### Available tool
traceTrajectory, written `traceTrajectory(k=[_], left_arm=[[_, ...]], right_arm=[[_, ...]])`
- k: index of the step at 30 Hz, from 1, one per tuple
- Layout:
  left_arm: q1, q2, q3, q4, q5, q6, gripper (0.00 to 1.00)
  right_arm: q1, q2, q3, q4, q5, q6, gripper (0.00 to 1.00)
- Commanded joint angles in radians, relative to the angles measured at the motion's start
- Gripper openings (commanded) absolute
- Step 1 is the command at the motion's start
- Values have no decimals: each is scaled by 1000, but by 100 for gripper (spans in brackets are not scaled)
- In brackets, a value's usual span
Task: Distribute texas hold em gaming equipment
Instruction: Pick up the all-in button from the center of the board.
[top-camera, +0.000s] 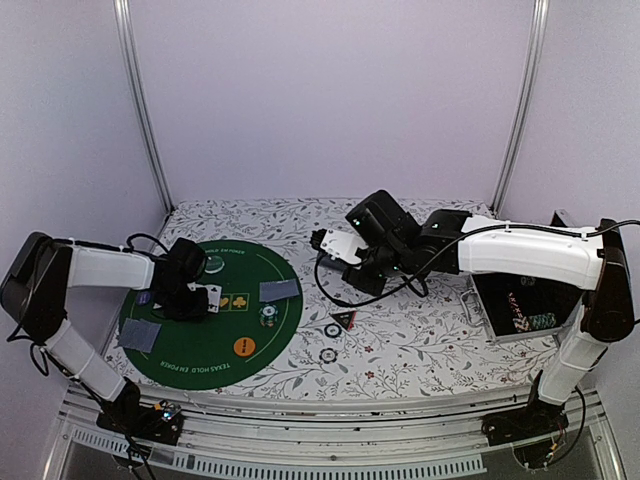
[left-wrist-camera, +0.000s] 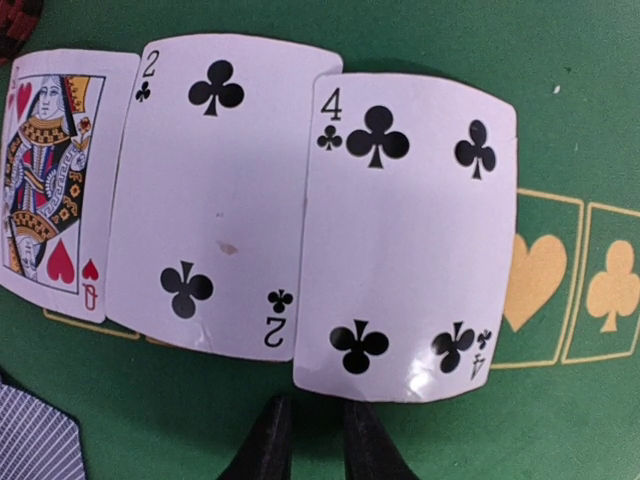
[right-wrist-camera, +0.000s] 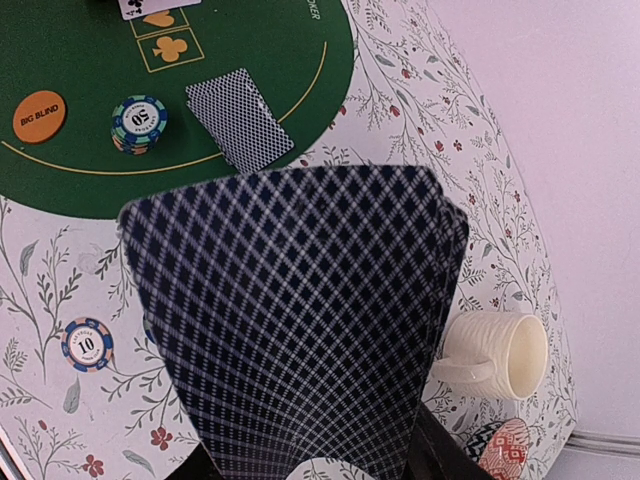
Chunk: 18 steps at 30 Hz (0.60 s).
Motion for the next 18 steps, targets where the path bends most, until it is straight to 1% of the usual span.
traceTrajectory(k=[1,4,7,10,14,16,18], left_arm=[[20,34,11,64,-4,5,20],[19,8,1,53,9,-8,19],[18,-49,-5,21,-2,-28,20],[12,-127,9,-23,-7,-43,25],[-25,-214,67,-93,-45,-42,33],[-69,-246,114,-119,-79,-27,36],[-129,-273,161,-105,-94,19,41]], right_arm=[[-6,-27,7,5,7,9,45],[-5,-30,5,2,9,10,45],[-4,-32,5,-1,14,10,45],[-5,-31,7,-2,14,10,45],[-4,-29,10,-1,23,12,45],[-4,-31,10,1,28,12,45],[-11,-36,12,-1,32,14,45]])
